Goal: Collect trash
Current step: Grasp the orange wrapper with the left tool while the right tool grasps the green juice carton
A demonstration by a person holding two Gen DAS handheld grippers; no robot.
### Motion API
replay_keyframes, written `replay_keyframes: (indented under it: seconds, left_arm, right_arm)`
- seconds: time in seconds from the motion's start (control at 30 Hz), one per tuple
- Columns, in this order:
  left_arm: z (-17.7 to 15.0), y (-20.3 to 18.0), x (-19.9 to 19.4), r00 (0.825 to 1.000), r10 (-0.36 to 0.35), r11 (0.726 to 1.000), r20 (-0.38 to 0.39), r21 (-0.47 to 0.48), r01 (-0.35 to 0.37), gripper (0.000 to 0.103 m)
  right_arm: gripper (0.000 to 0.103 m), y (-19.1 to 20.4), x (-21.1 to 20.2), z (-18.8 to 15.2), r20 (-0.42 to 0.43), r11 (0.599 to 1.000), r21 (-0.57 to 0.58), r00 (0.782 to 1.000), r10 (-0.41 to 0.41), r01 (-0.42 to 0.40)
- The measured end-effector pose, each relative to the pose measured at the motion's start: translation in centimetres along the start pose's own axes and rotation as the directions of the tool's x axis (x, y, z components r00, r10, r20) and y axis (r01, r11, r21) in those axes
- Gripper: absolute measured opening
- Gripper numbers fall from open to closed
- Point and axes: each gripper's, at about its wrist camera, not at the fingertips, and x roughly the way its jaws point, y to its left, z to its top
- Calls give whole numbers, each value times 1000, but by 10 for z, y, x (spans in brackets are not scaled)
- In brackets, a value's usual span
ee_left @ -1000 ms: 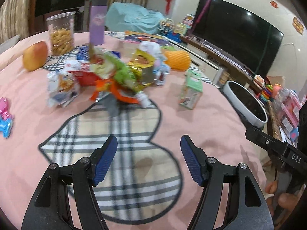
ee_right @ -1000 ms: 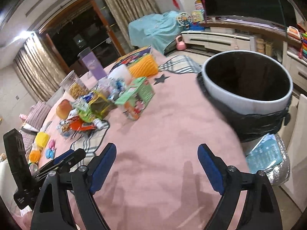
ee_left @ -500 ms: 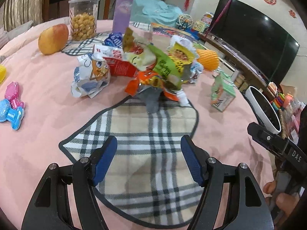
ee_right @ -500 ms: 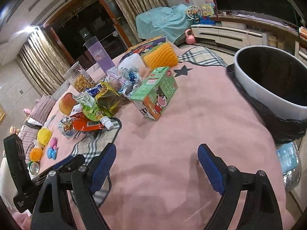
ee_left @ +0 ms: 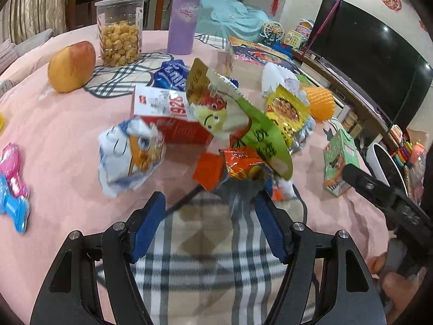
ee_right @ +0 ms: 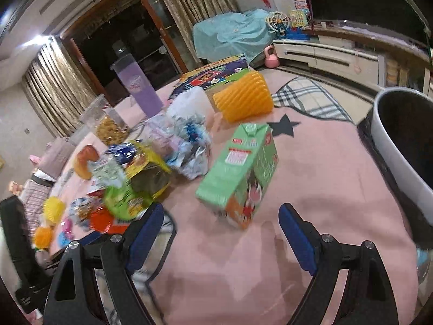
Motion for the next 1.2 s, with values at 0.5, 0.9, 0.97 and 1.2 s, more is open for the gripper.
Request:
replay_keyframes:
  seconds: [0.5,0.9,0.97,1.2]
  left_arm:
    - [-12,-13,-11,994,-112,991,9,71,111,1]
    - [-38,-50,-38,980,-200,969,-4,146,199,1]
    - [-40,-55,-38,978,-206,967,-10,151,205,1]
    - [-47,-65,-39,979,-202,966,-27,158,204,1]
  right_arm:
    - [36,-17,-24,-8,36,1000,3,999,-12,12]
    - [35,-34,-73,-36,43,1000,-7,999,21,-21]
    - [36,-38,-71,-40,13,1000,-2,1000,23,-23]
    - [46,-43,-59,-40,-15,1000,0,1000,-5,5]
